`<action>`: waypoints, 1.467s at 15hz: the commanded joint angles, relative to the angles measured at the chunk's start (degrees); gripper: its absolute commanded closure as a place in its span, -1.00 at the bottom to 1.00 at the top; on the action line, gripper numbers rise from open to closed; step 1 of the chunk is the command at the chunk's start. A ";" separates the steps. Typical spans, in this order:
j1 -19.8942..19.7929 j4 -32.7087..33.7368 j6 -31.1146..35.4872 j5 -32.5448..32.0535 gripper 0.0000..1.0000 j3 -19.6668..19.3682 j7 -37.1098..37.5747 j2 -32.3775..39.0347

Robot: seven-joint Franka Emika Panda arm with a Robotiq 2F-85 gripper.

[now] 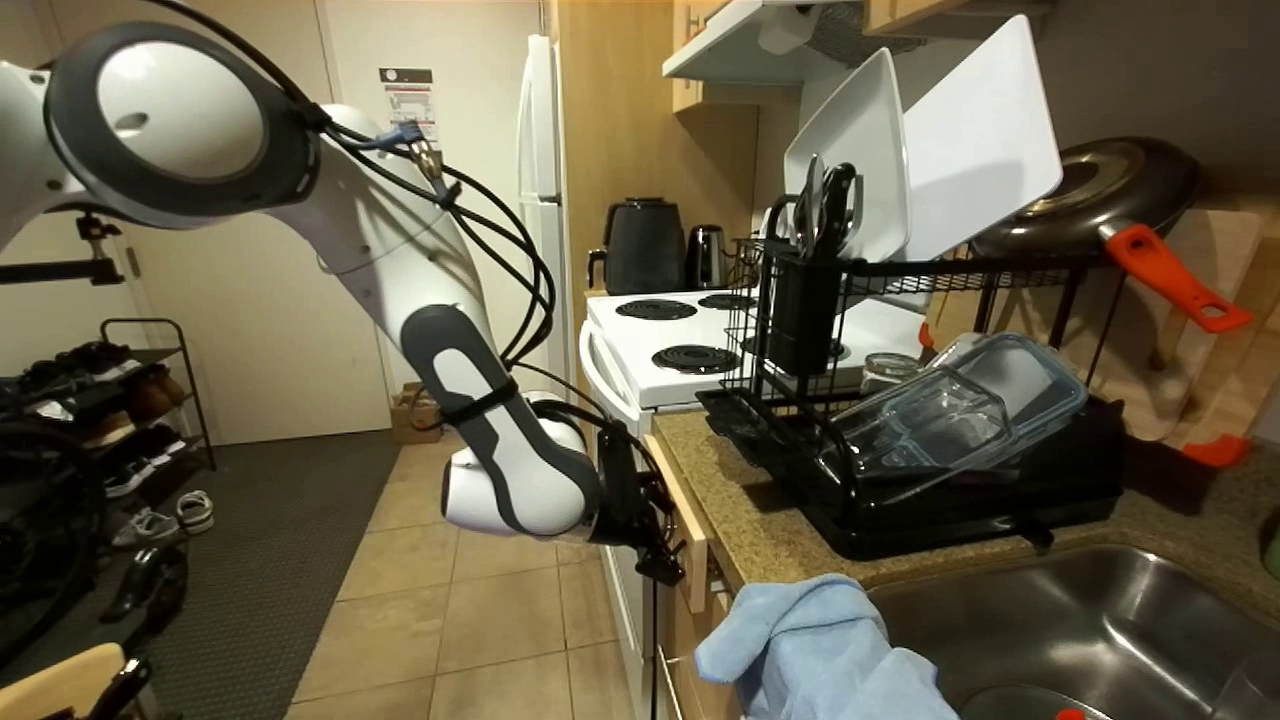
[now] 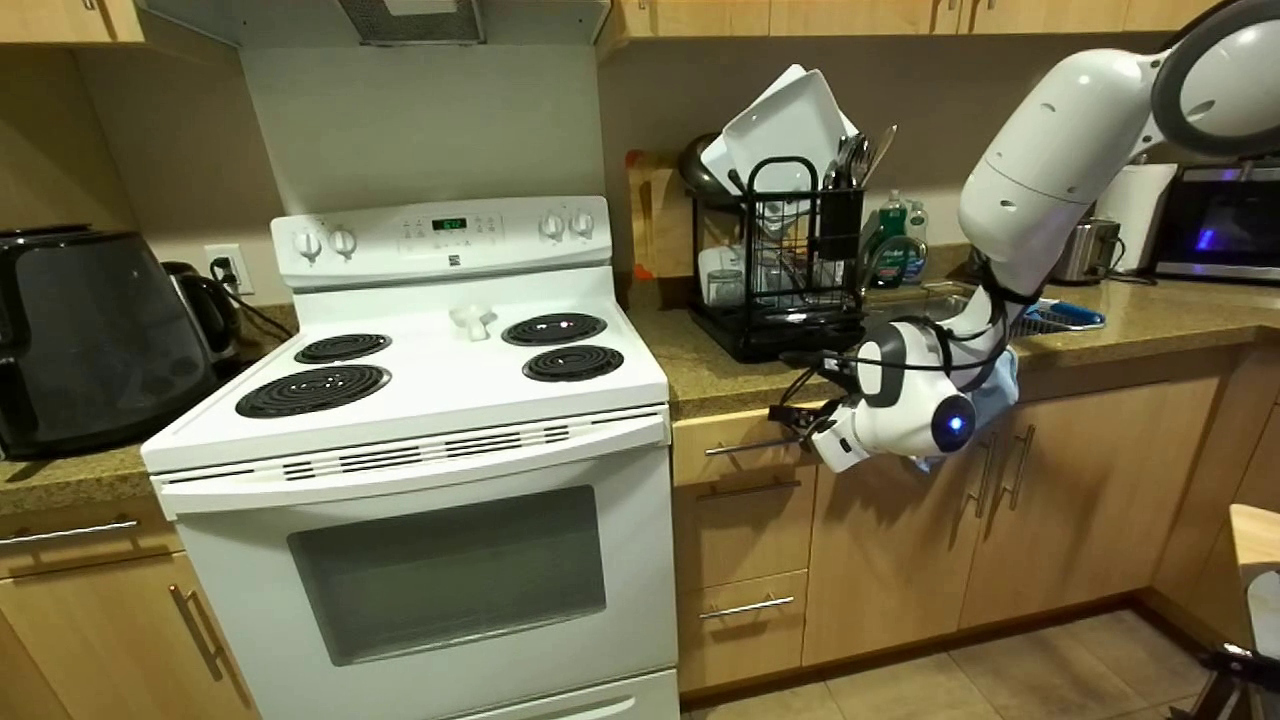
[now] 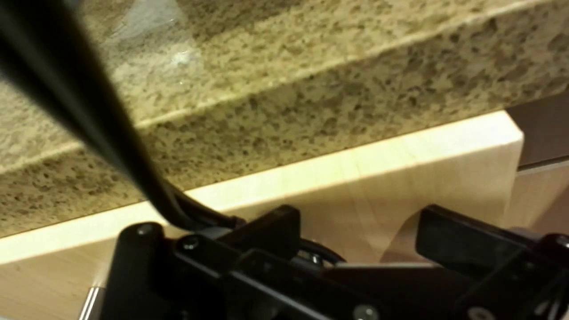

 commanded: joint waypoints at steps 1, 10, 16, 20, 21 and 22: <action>0.06 3.61 1.18 -0.49 0.01 -1.06 2.76 1.27; -2.56 1.61 -1.43 -0.29 1.00 -3.88 5.06 0.97; -3.98 -0.50 -2.23 -0.22 0.87 -0.83 3.16 1.66; -5.73 -0.53 -3.04 -0.23 0.81 0.94 2.76 1.64; -5.74 -0.53 -3.05 -0.23 0.81 0.95 2.76 1.64; -5.74 -0.53 -3.05 -0.23 0.81 0.95 2.76 1.64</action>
